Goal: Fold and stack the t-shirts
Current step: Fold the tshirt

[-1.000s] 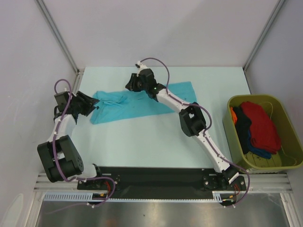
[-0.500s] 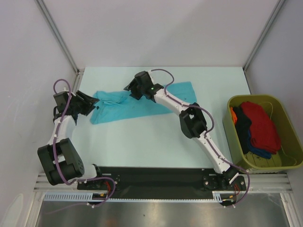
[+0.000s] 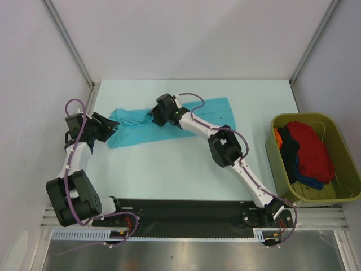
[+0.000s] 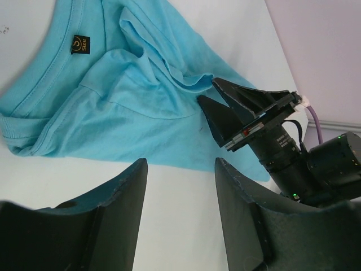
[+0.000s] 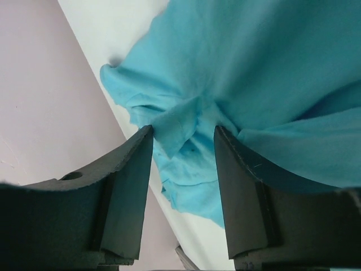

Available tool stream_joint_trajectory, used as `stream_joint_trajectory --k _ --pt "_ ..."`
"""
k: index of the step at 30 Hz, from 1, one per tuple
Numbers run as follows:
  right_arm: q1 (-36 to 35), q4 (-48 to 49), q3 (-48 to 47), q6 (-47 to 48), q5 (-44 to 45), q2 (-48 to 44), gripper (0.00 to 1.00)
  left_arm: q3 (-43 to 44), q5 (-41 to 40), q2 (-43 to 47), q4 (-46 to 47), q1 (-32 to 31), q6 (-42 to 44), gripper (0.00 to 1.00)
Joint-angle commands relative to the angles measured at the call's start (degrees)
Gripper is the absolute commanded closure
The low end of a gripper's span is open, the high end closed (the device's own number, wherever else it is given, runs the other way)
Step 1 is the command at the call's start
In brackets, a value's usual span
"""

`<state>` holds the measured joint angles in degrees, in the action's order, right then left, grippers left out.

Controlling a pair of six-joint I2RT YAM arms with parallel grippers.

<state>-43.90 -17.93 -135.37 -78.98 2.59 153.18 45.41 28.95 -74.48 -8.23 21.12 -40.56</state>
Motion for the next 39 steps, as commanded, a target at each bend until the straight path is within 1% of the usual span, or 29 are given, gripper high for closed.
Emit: stream_joint_trajectory --k 1,11,14,15,17,18,20,21,23,28,32,39 --pt "0.0 1.1 -2.9 -1.8 2.0 1.9 0.49 0.9 1.1 2.0 1.2 -0.1 -0.4 0.43" --pt "-0.6 3.9 -3.8 -3.0 2.7 2.6 0.5 0.2 0.9 2.0 1.0 -0.1 0.0 0.43" --pt "-0.6 4.4 -3.7 -3.0 2.7 2.6 0.56 0.2 1.2 1.4 1.4 0.0 0.0 0.43" --pt "-0.6 4.5 -3.4 -2.9 2.6 2.6 0.61 0.2 1.3 1.1 1.5 0.0 0.0 0.43" --pt "-0.4 5.7 -3.1 -2.7 2.4 2.5 0.67 0.6 1.4 0.6 1.7 0.0 0.2 0.43" --pt "-0.4 6.2 -2.5 -2.7 2.4 2.3 0.76 0.6 1.3 0.4 1.6 -0.1 0.2 0.43" --pt "0.0 7.6 -2.4 -2.8 2.0 2.6 0.87 1.1 1.4 -0.4 1.5 -0.1 0.6 0.43" --pt "0.0 7.8 -2.6 -2.8 2.1 2.6 0.96 1.3 1.5 -0.8 1.5 -0.1 0.7 0.43" --pt "0.4 8.0 -2.8 -2.7 2.1 2.7 0.99 1.5 1.7 -1.5 1.6 0.0 0.7 0.43" --pt "1.7 9.0 -2.1 -1.3 2.9 1.8 1.0 3.1 1.3 -4.6 1.4 -0.1 0.9 0.43" --pt "2.9 10.8 -3.1 -2.5 1.4 4.0 1.0 4.9 1.7 -7.7 1.4 -0.2 1.1 0.41" --pt "4.1 12.9 -2.2 -2.8 1.4 4.4 0.99 9.6 2.3 -14.1 1.5 -1.0 2.4 0.39"
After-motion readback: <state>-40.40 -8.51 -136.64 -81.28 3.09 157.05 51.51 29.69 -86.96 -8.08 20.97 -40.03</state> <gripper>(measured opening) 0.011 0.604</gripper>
